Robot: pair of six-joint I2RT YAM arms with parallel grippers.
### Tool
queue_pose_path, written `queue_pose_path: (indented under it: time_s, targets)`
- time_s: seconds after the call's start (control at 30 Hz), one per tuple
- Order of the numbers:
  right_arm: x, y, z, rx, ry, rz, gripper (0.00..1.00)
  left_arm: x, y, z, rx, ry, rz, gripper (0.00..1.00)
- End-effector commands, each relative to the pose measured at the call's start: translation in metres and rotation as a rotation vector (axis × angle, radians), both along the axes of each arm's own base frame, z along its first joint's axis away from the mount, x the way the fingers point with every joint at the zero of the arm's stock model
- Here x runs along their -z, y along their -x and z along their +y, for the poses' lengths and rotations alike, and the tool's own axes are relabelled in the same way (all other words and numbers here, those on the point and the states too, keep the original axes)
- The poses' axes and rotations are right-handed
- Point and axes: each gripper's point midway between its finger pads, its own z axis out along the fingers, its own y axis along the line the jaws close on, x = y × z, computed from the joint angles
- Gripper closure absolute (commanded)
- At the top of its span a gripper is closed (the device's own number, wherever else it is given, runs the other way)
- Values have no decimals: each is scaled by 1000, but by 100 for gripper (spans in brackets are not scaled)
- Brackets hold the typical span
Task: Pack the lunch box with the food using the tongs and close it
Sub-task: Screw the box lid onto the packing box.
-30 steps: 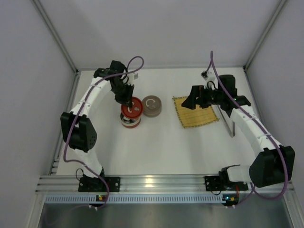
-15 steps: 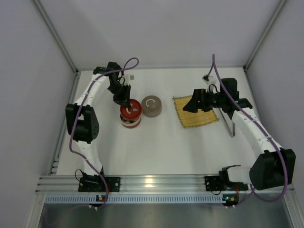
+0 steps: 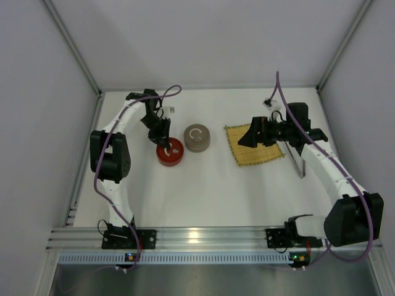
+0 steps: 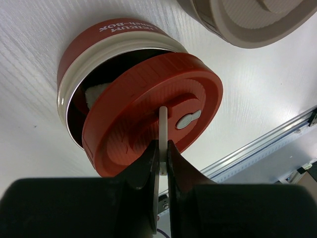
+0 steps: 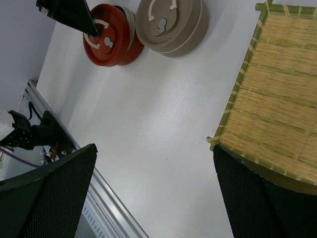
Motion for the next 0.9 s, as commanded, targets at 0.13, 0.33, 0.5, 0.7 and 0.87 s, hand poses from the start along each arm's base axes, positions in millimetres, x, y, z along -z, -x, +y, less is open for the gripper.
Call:
queue_pose_path:
  time_s: [0.13, 0.33, 0.5, 0.7, 0.87]
  targets:
    - [-4, 3, -3, 0, -31, 1, 0, 3, -9, 8, -70, 45, 13, 100]
    - [-2, 2, -3, 2, -32, 3, 1, -9, -13, 8, -151, 131, 21, 100]
    - [-1, 3, -3, 4, -29, 4, 1, -49, -5, -12, -200, 243, -23, 100]
    - [0, 1, -3, 7, -29, 9, 1, -57, -7, 12, -415, 29, -85, 100]
    - [-1, 0, -3, 9, -29, 4, 0, -49, 1, -6, -433, 144, -46, 100]
